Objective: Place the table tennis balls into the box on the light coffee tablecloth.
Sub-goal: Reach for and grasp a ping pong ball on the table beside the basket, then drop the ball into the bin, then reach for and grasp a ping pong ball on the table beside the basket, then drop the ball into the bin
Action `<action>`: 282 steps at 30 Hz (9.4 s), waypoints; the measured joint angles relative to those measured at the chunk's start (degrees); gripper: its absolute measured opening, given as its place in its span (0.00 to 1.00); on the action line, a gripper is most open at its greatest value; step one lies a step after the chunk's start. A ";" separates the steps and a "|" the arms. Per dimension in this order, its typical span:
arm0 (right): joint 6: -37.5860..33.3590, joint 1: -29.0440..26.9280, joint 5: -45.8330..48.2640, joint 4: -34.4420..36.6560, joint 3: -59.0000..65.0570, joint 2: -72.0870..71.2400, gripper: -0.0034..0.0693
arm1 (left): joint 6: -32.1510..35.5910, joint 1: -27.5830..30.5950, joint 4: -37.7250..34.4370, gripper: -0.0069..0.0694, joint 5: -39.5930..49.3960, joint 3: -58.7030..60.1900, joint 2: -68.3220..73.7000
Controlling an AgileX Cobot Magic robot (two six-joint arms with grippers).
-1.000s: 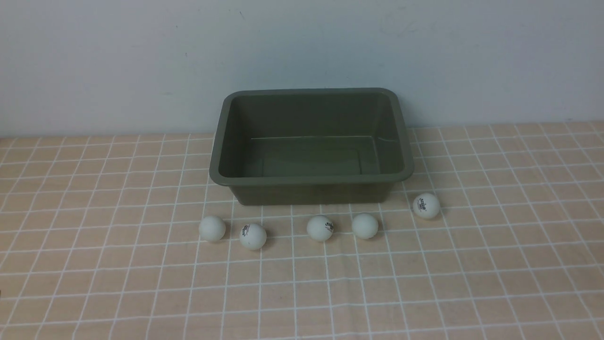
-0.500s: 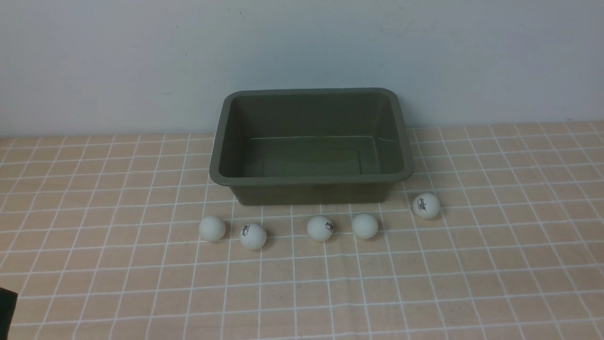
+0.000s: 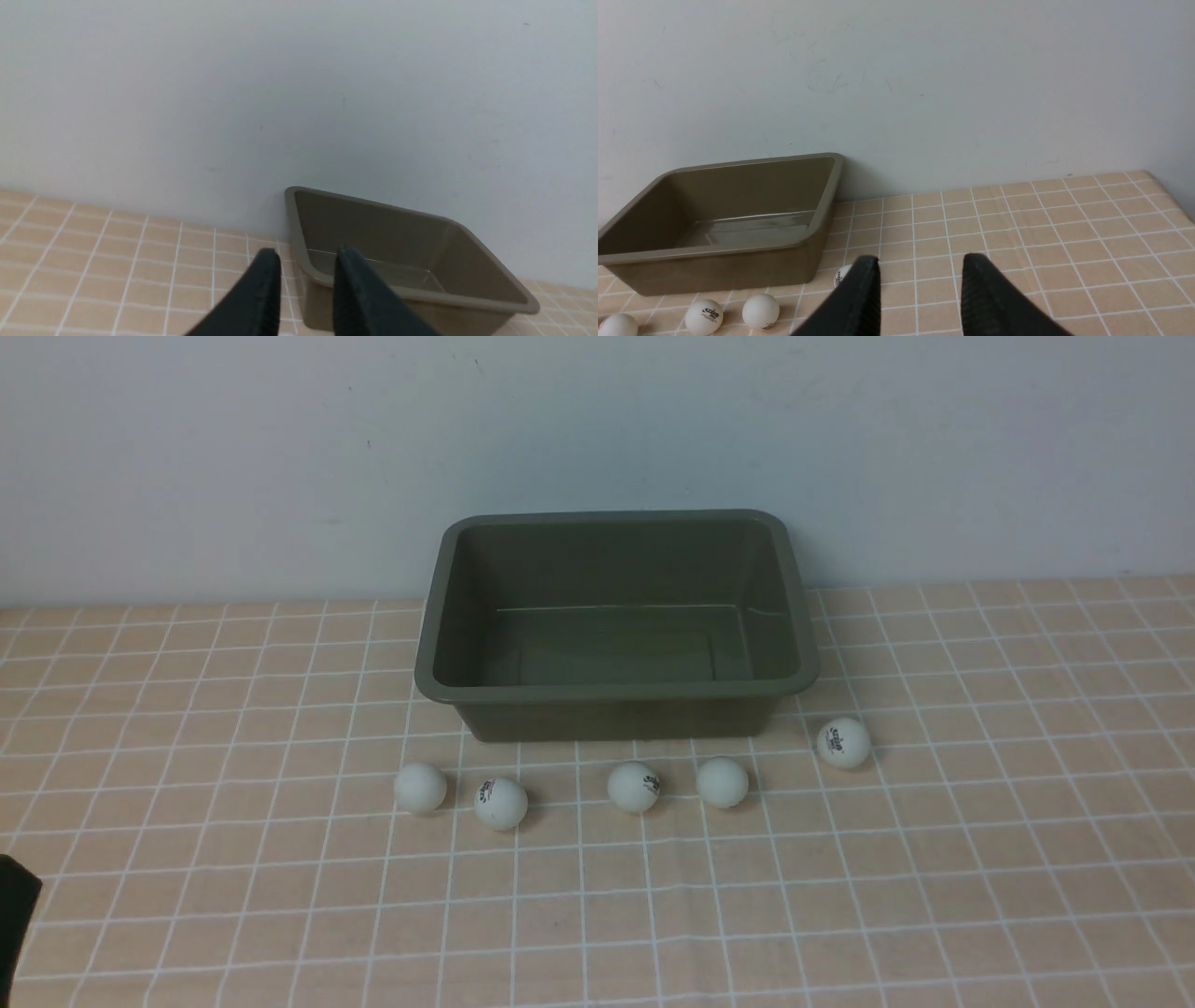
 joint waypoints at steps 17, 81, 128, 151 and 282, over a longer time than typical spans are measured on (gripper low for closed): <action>-0.64 0.00 -0.17 -0.61 0.00 0.00 0.36 | 6.97 0.00 12.79 0.27 30.92 -26.33 36.66; -48.59 0.00 0.45 30.26 -0.11 23.38 0.36 | 11.59 -16.56 35.60 0.59 33.38 -68.60 108.11; -48.59 0.00 0.41 32.16 -0.11 23.38 0.36 | 15.24 -20.18 24.51 0.51 44.95 -96.81 116.69; -48.59 0.00 3.37 35.47 -0.11 23.38 0.36 | -17.66 -27.98 49.44 0.56 50.39 -122.51 124.23; -48.12 0.00 10.45 33.85 -0.11 23.38 0.36 | -19.80 -25.64 33.53 0.58 49.48 -110.47 119.80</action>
